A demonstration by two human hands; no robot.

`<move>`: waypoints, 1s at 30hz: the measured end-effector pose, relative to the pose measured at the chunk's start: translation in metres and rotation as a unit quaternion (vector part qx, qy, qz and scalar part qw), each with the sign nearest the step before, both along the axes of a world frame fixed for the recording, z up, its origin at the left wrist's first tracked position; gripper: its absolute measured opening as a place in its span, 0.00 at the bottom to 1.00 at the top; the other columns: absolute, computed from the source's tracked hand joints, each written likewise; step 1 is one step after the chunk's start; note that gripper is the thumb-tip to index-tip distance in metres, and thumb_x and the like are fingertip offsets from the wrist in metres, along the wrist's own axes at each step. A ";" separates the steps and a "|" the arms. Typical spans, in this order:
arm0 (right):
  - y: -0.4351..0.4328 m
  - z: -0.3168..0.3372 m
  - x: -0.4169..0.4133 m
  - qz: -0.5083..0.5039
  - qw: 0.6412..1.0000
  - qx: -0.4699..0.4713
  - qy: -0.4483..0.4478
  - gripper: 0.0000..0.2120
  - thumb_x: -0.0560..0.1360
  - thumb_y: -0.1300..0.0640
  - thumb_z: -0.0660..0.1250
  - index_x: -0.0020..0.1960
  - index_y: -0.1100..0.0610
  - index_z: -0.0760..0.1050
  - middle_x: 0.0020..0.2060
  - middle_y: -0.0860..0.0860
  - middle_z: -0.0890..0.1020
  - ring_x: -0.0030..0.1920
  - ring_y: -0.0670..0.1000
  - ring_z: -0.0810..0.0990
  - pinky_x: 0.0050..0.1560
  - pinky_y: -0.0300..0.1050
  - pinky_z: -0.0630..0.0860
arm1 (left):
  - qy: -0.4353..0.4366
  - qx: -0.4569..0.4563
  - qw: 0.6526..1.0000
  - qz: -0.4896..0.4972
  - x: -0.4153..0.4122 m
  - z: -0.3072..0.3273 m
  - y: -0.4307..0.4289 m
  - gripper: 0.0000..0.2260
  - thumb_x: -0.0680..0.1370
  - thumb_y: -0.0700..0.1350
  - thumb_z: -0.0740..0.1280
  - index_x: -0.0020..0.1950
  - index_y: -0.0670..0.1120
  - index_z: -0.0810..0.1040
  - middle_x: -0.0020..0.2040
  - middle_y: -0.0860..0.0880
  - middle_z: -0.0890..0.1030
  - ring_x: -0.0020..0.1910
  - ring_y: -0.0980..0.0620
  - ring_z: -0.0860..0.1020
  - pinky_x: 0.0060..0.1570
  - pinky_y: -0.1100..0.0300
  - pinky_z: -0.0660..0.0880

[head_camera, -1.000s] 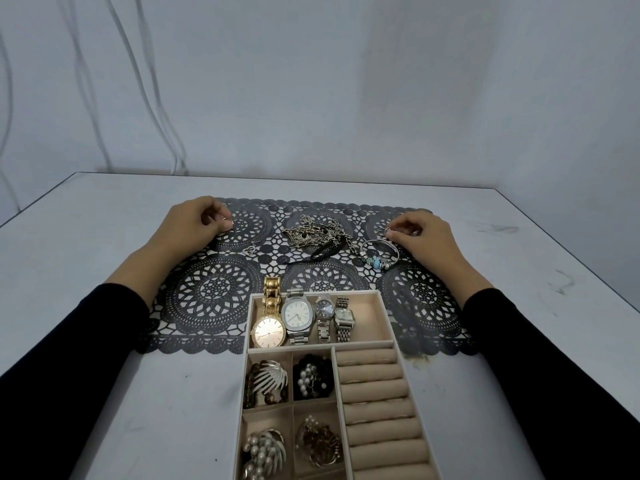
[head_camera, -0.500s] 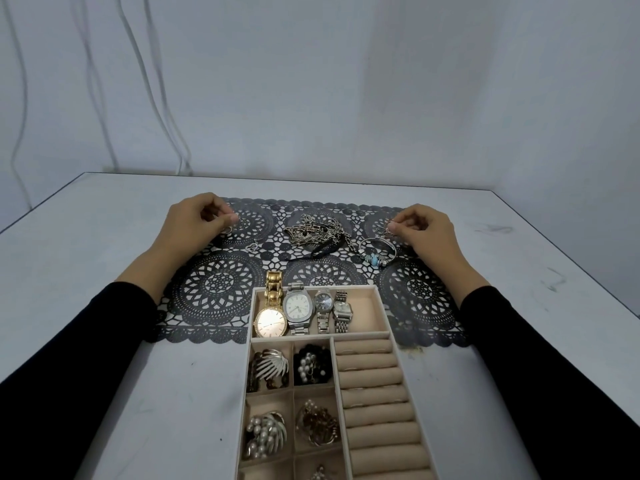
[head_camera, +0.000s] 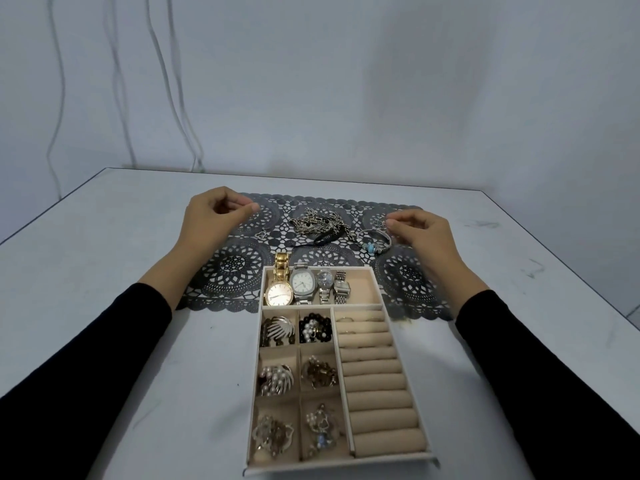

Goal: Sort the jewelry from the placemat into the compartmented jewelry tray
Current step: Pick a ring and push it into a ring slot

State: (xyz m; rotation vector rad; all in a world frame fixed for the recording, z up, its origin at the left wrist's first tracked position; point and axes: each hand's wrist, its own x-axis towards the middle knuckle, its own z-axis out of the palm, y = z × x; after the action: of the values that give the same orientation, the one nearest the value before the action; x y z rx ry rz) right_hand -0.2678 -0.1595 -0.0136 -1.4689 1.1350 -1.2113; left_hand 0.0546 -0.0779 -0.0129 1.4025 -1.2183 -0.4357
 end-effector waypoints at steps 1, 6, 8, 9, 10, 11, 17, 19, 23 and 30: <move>0.002 0.002 0.000 0.003 1.000 0.005 -0.012 0.07 0.70 0.63 0.74 0.48 0.59 0.83 0.38 0.53 0.84 0.35 0.46 0.80 0.43 0.42 0.79 | -0.003 -0.007 1.000 -0.005 -0.001 0.001 0.001 0.08 0.71 0.47 0.77 0.45 0.45 0.83 0.40 0.46 0.82 0.39 0.53 0.79 0.47 0.50 0.81; 0.027 0.011 0.000 0.017 0.999 -0.011 -0.026 0.07 0.70 0.62 0.74 0.48 0.57 0.83 0.40 0.53 0.85 0.38 0.47 0.80 0.42 0.37 0.78 | 0.000 -0.035 0.999 -0.018 -0.017 0.005 0.016 0.08 0.72 0.45 0.76 0.46 0.42 0.83 0.38 0.50 0.80 0.38 0.57 0.76 0.44 0.64 0.75; 0.041 0.013 -0.001 0.023 0.999 -0.013 -0.037 0.07 0.69 0.61 0.75 0.48 0.56 0.83 0.40 0.51 0.85 0.40 0.47 0.80 0.41 0.36 0.77 | 0.005 -0.045 0.999 -0.028 -0.023 0.006 0.024 0.07 0.72 0.45 0.76 0.46 0.42 0.82 0.39 0.48 0.80 0.40 0.55 0.76 0.44 0.63 0.75; 0.048 0.013 -0.001 0.026 0.999 -0.017 -0.042 0.07 0.69 0.60 0.75 0.47 0.56 0.83 0.40 0.50 0.85 0.39 0.47 0.79 0.39 0.35 0.76 | 0.005 -0.048 0.998 -0.033 -0.025 0.006 0.028 0.06 0.72 0.45 0.76 0.45 0.44 0.82 0.39 0.48 0.80 0.40 0.54 0.76 0.45 0.63 0.75; 0.054 0.013 -0.001 0.029 0.998 -0.023 -0.047 0.07 0.69 0.60 0.75 0.47 0.55 0.83 0.39 0.49 0.85 0.39 0.47 0.79 0.38 0.35 0.75 | 0.002 -0.050 0.998 -0.038 -0.028 0.007 0.032 0.05 0.72 0.45 0.76 0.45 0.45 0.82 0.39 0.48 0.80 0.41 0.54 0.76 0.45 0.62 0.75; 0.061 0.013 -0.001 0.032 0.998 -0.030 -0.051 0.07 0.69 0.60 0.75 0.47 0.55 0.83 0.39 0.49 0.85 0.39 0.47 0.79 0.37 0.35 0.75 | -0.002 -0.053 0.998 -0.045 -0.031 0.009 0.036 0.05 0.72 0.45 0.76 0.44 0.47 0.82 0.39 0.49 0.80 0.40 0.55 0.76 0.44 0.63 0.75; 0.099 0.017 -0.006 0.047 0.996 -0.044 -0.057 0.08 0.71 0.60 0.74 0.50 0.58 0.83 0.35 0.46 0.84 0.36 0.41 0.79 0.36 0.32 0.74 | -0.022 -0.068 0.994 -0.080 -0.054 0.012 0.061 0.05 0.73 0.45 0.75 0.43 0.47 0.81 0.38 0.51 0.80 0.39 0.56 0.76 0.40 0.66 0.75; 0.109 0.016 -0.008 0.056 0.995 -0.052 -0.063 0.09 0.71 0.61 0.74 0.50 0.59 0.83 0.34 0.46 0.83 0.35 0.43 0.77 0.35 0.34 0.73 | -0.031 -0.070 0.993 -0.091 -0.060 0.012 0.068 0.05 0.73 0.44 0.75 0.43 0.46 0.81 0.37 0.52 0.80 0.38 0.56 0.76 0.39 0.66 0.75; 0.126 0.013 -0.013 0.072 0.993 -0.066 -0.059 0.08 0.71 0.63 0.73 0.50 0.61 0.82 0.33 0.47 0.82 0.33 0.43 0.76 0.32 0.34 0.72 | -0.058 -0.062 0.988 -0.126 -0.075 0.012 0.084 0.05 0.73 0.43 0.75 0.44 0.43 0.81 0.38 0.50 0.82 0.38 0.54 0.79 0.42 0.62 0.78; 0.146 0.006 -0.024 0.142 0.985 -0.086 -0.032 0.06 0.70 0.67 0.72 0.46 0.59 0.82 0.37 0.51 0.84 0.38 0.47 0.80 0.39 0.39 0.78 | -0.063 -0.054 0.983 -0.164 -0.090 0.011 0.098 0.07 0.73 0.44 0.74 0.45 0.42 0.81 0.38 0.46 0.82 0.35 0.53 0.78 0.35 0.63 0.77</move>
State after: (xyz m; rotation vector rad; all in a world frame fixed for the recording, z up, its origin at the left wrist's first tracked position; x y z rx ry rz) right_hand -0.2921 -0.0133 -0.0078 -1.6465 0.7602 -1.1672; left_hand -0.0351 0.0197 -0.0015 1.1517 -1.5639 -0.5044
